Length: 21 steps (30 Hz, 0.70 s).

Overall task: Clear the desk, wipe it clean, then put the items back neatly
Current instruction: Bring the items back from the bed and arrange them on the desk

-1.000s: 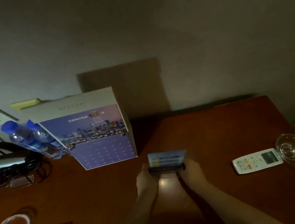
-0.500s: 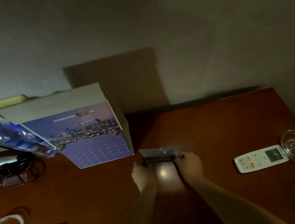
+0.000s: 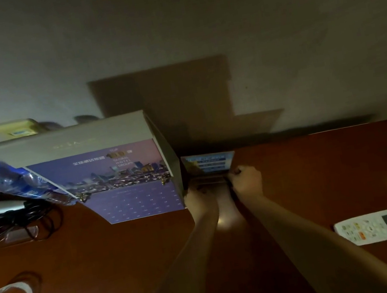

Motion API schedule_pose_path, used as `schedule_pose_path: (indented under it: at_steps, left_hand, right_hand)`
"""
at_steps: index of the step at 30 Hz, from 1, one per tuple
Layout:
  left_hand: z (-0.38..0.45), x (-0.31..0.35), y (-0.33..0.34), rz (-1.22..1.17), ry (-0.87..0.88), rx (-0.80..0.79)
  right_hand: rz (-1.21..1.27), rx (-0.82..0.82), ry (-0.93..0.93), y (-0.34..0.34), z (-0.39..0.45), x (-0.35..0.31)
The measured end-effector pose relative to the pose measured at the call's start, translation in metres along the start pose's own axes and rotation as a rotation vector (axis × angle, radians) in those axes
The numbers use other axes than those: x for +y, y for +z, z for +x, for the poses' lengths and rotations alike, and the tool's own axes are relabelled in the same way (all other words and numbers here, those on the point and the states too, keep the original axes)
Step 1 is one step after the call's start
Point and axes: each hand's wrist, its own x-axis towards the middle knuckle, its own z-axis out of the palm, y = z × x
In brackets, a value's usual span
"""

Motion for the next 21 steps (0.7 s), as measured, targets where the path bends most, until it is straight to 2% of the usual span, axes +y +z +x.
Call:
schedule_pose_path:
  at_steps: [5, 12, 21]
  left_hand:
    - [0.002, 0.007, -0.003, -0.014, -0.005, -0.016]
    - [0.004, 0.006, -0.001, -0.024, -0.010, -0.030]
    - [0.009, 0.004, -0.002, 0.013, -0.016, -0.048]
  right_hand:
    - [0.070, 0.013, 0.004, 0.004, 0.004, -0.005]
    - [0.170, -0.016, -0.147, 0.006, -0.013, 0.003]
    - [0.145, -0.009, -0.149, 0.006, -0.003, 0.002]
